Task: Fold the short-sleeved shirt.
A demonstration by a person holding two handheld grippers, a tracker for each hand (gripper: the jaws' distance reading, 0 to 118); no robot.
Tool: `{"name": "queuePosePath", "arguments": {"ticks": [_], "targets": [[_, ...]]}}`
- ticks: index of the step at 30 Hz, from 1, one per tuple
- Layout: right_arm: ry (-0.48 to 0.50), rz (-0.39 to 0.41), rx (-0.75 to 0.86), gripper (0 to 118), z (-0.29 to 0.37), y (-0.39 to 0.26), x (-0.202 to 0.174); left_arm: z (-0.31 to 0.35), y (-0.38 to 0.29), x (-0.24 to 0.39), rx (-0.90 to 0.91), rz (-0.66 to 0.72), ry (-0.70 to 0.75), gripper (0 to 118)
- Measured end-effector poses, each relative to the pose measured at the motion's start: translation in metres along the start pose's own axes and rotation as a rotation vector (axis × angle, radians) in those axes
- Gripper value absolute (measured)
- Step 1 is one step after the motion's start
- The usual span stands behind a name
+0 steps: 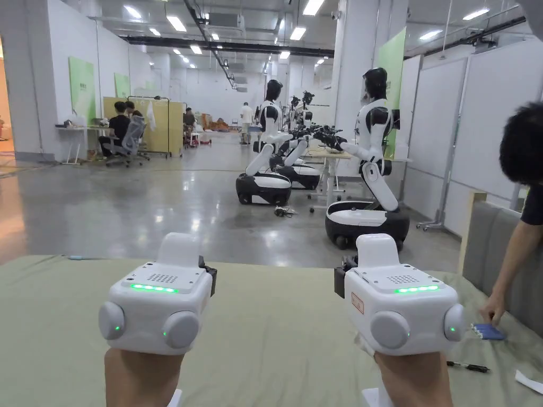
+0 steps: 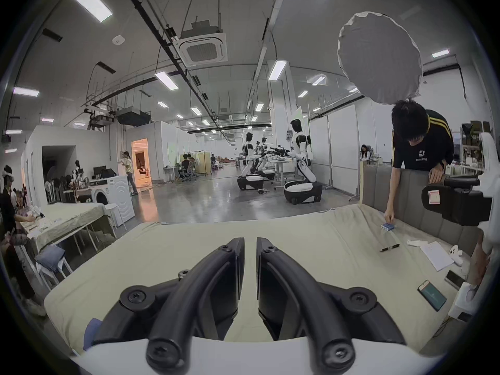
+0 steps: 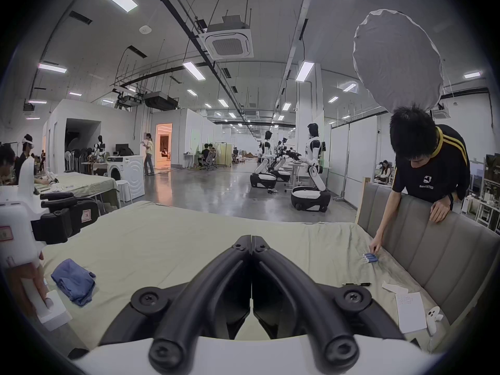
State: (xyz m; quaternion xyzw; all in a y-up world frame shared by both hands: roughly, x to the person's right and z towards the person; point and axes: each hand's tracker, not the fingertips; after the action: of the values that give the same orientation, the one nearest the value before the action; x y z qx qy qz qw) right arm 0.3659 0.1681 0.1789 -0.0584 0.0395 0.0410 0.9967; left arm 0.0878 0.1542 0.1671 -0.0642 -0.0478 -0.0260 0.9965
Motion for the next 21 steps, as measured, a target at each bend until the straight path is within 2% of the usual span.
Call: {"name": "queuePosePath", "arguments": {"ticks": [1,3,6,8,9,12,17,21], "targets": [[-0.003,-0.003,0.0,1,0.001,-0.001,0.0,0.0,0.0,-0.003,-0.002,0.02,0.005,11],[-0.007,-0.009,0.0,12,0.0,-0.003,0.001,0.003,-0.002,-0.009,0.016,0.03,0.016,12],[-0.007,-0.024,-0.012,25,-0.001,-0.003,0.001,0.002,-0.001,-0.011,0.018,0.022,-0.02,39],[-0.009,-0.023,-0.007,41,-0.002,-0.003,-0.001,0.004,-0.001,-0.01,0.022,0.011,-0.021,56],[-0.009,-0.019,-0.004,59,-0.002,-0.003,-0.003,0.008,0.001,-0.006,0.035,-0.007,-0.012,68],[-0.001,-0.013,-0.011,115,-0.003,-0.002,-0.005,0.01,0.001,-0.003,0.076,-0.048,0.008,70],[0.006,-0.002,0.038,118,0.002,0.0,-0.009,0.014,0.006,-0.007,0.106,0.015,-0.014,70],[-0.018,-0.029,-0.04,118,-0.003,0.006,-0.015,0.015,0.009,-0.008,0.093,0.022,-0.006,70]]}}
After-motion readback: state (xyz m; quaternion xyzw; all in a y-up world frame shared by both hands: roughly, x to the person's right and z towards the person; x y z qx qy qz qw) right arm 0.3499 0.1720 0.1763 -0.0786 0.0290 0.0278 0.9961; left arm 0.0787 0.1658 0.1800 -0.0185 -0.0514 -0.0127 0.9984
